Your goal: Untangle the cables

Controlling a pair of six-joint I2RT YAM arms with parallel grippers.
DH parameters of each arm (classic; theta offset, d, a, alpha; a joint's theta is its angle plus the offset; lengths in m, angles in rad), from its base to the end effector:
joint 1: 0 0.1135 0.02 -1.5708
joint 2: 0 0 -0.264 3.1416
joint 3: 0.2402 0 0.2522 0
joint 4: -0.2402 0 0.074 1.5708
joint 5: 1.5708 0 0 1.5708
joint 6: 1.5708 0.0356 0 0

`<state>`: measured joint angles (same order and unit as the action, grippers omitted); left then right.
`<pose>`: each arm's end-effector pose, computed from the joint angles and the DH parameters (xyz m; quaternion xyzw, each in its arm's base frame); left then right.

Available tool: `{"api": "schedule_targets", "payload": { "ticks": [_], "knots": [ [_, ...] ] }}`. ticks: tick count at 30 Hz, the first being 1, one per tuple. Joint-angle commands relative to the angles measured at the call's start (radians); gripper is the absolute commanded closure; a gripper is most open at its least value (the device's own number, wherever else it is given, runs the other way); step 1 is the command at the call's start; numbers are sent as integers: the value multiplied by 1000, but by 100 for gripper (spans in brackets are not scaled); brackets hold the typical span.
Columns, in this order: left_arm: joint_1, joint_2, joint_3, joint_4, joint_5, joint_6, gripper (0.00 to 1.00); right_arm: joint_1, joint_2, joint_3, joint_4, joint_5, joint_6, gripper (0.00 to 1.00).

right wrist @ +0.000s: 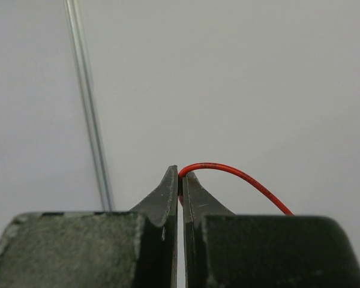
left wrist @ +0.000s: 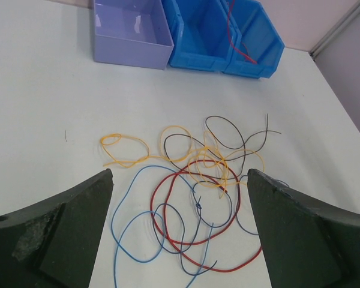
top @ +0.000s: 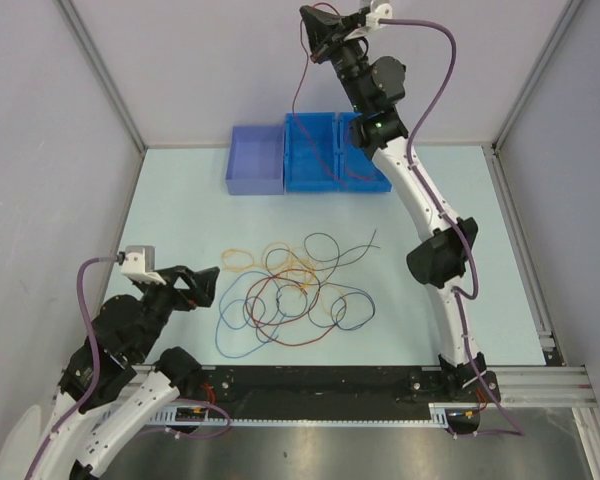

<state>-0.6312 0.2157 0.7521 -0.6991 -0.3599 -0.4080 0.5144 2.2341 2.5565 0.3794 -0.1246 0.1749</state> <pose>0.0461 -0.0182 0.3294 -0.0316 0.7582 -0.1978 0.6205 0.4152 0.2397 0.5266 -0.1266 0.4046 0.3305 0.8432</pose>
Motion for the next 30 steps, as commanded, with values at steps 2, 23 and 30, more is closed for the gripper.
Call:
{"api": "schedule_targets", "payload": {
  "ticks": [2, 23, 30],
  "knots": [
    [13, -9, -5, 21, -25, 11, 2, -17, 94, 105, 237, 105, -101, 100],
    [45, -2, -7, 21, -25, 6, 4, -45, 177, -235, 326, 188, -83, 100],
    [47, 2, -7, 21, -27, 6, 4, -57, 110, -395, 308, 67, 55, 100]
  ]
}}
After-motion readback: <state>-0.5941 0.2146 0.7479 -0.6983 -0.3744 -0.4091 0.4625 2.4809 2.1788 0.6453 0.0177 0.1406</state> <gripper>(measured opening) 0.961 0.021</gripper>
